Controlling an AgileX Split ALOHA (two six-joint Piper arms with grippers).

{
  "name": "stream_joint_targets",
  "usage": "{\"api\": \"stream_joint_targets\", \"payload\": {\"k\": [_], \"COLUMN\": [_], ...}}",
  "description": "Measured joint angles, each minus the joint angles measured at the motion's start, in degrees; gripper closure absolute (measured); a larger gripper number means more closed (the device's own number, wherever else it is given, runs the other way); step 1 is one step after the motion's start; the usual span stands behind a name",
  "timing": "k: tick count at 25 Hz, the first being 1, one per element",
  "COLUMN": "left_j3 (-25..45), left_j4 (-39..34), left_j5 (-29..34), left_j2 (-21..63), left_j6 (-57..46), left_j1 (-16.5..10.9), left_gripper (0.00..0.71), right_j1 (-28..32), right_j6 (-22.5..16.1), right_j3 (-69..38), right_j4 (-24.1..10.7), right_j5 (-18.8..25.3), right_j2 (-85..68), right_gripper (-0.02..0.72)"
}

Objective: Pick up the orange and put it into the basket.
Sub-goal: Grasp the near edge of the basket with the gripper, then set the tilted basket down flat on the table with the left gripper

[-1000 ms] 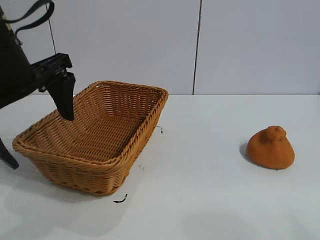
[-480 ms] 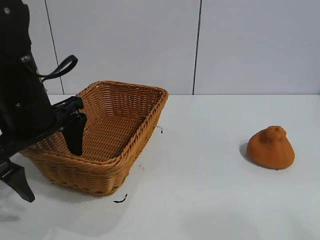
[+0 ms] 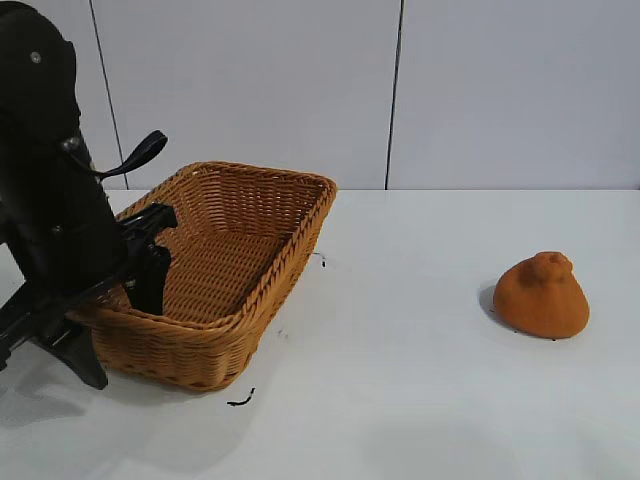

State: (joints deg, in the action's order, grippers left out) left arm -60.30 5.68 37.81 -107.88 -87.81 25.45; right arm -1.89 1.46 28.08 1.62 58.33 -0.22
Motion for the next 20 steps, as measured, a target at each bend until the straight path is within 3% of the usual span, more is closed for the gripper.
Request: {"api": "stream_joint_targets", "payload": {"k": [5, 10, 15, 20], "left_j3": [-0.69, -6.08, -12.4, -19.49], "left_j4": [0.12, -0.01, 0.17, 6.92], "left_j5": [0.5, 5.0, 9.61, 14.8], "left_j2": [0.35, 3.03, 3.37, 0.59], "left_j6": [1.42, 7.56, 21.84, 42.92], "left_j1": [-1.01, -5.0, -9.98, -15.08], "left_gripper": [0.62, 0.62, 0.62, 0.62], "right_j1": [0.0, 0.0, 0.0, 0.0], "right_j6": [0.0, 0.0, 0.0, 0.0], "right_j3": [0.0, 0.0, 0.0, 0.0], "right_j4": [0.0, 0.0, 0.0, 0.0], "right_j5": [0.0, 0.0, 0.0, 0.0], "right_j2": [0.0, 0.0, 0.0, 0.0], "right_gripper": [0.055, 0.055, 0.055, 0.055]}}
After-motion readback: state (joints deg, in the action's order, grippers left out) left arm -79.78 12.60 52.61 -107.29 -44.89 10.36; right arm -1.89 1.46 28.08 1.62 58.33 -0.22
